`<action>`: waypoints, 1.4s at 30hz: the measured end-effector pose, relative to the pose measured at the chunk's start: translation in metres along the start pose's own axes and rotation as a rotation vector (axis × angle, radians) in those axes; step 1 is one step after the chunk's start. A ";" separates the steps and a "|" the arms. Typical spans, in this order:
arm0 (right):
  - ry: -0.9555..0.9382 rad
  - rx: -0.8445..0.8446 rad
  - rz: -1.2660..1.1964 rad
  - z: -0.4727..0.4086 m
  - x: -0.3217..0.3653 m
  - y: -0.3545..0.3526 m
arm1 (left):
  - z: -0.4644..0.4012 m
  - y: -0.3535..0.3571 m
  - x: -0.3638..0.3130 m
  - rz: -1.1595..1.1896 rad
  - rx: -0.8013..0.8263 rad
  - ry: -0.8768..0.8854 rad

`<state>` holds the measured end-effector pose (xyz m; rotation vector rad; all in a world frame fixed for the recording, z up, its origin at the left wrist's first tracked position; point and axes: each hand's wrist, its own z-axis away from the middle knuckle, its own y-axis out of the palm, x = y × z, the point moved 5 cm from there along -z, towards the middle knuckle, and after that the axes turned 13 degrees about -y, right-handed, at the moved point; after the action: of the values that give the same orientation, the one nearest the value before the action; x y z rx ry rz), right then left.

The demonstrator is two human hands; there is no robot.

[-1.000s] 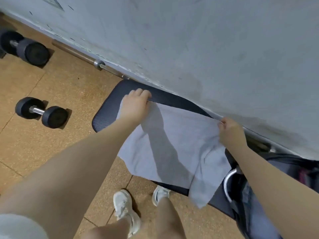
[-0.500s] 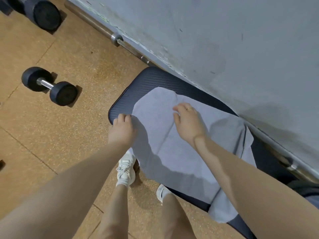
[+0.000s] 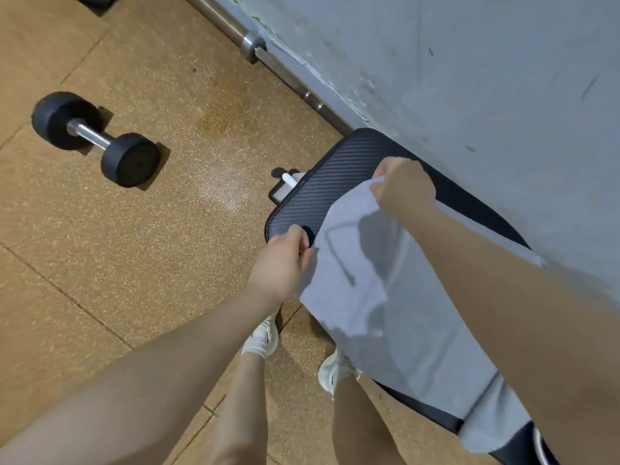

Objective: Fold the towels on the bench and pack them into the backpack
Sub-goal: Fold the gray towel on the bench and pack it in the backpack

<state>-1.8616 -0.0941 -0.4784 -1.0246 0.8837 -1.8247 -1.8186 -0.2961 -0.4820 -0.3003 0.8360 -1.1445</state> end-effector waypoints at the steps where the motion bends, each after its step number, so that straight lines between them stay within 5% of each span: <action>1: -0.021 0.014 0.044 -0.002 0.003 -0.005 | -0.001 -0.004 0.001 0.005 0.009 0.006; 3: -0.044 0.022 0.030 -0.005 0.005 -0.015 | -0.004 -0.005 0.002 -0.032 0.047 -0.006; 9: -0.078 0.010 -0.586 0.002 0.004 -0.032 | -0.018 0.007 -0.015 -0.266 0.000 0.071; 15: 0.095 -0.226 -0.729 -0.009 -0.006 -0.030 | -0.021 -0.008 -0.001 0.239 0.233 0.063; 18: 0.095 -0.276 -0.628 -0.024 0.002 -0.036 | -0.030 -0.036 0.008 0.281 0.259 0.099; 25: -0.014 -0.228 -0.586 -0.049 0.025 -0.043 | -0.075 -0.085 0.014 0.263 -0.160 0.008; 30: 0.072 -0.161 -0.354 0.013 -0.020 -0.029 | -0.064 -0.058 0.006 -0.178 -0.257 0.010; 35: 0.279 -0.050 -0.249 0.117 -0.098 -0.018 | -0.001 0.005 -0.047 -0.242 -0.055 0.442; 39: 0.458 -0.078 -0.226 0.194 -0.159 -0.012 | 0.049 0.086 -0.073 -0.268 0.298 0.425; 42: 0.490 -0.064 -0.260 0.231 -0.194 0.004 | 0.086 0.139 -0.093 -0.272 0.341 0.549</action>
<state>-1.5933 0.0403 -0.4435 -0.7646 1.1426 -2.3376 -1.6774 -0.1727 -0.4689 0.2033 1.0750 -1.6357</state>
